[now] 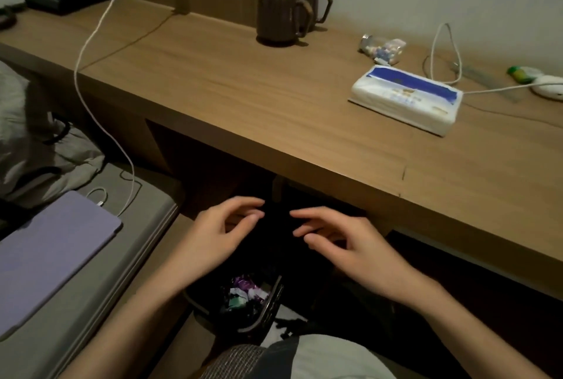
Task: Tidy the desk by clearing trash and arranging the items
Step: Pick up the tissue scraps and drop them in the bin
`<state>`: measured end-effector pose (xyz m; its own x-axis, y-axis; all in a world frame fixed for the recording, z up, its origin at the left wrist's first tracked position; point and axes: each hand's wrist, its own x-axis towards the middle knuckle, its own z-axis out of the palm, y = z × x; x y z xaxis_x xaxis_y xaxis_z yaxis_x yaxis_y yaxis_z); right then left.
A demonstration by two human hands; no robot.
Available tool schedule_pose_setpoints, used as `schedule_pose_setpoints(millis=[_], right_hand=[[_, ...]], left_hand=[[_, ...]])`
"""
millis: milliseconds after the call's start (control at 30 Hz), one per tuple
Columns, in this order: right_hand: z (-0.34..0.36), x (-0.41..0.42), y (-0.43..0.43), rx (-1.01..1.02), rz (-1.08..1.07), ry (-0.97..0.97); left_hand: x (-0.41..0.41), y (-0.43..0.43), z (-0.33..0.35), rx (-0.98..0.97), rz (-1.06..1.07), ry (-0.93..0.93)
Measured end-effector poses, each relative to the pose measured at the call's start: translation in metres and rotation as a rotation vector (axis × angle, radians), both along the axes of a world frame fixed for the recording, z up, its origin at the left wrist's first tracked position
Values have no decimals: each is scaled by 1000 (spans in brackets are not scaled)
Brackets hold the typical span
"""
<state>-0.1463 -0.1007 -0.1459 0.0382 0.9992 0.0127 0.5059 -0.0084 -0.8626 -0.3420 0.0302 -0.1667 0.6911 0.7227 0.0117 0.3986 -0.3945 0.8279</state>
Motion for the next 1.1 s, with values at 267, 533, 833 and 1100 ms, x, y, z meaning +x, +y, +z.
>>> schedule_pose_setpoints(millis=[267,533,833,1100], right_hand=[[91,55,-73,386,-274,-129],[98,157,-140,400,-803,-381],[66,282,-179,-37,-1246,-739],[64,306,-170,-152,-1179,-741]], left_hand=[[58,-50,116,79,-170,-273],[172,-91,147,112,-345,-378],[301,-100,142,272,-410,-335],[389,-100,152,450,-428,-289]])
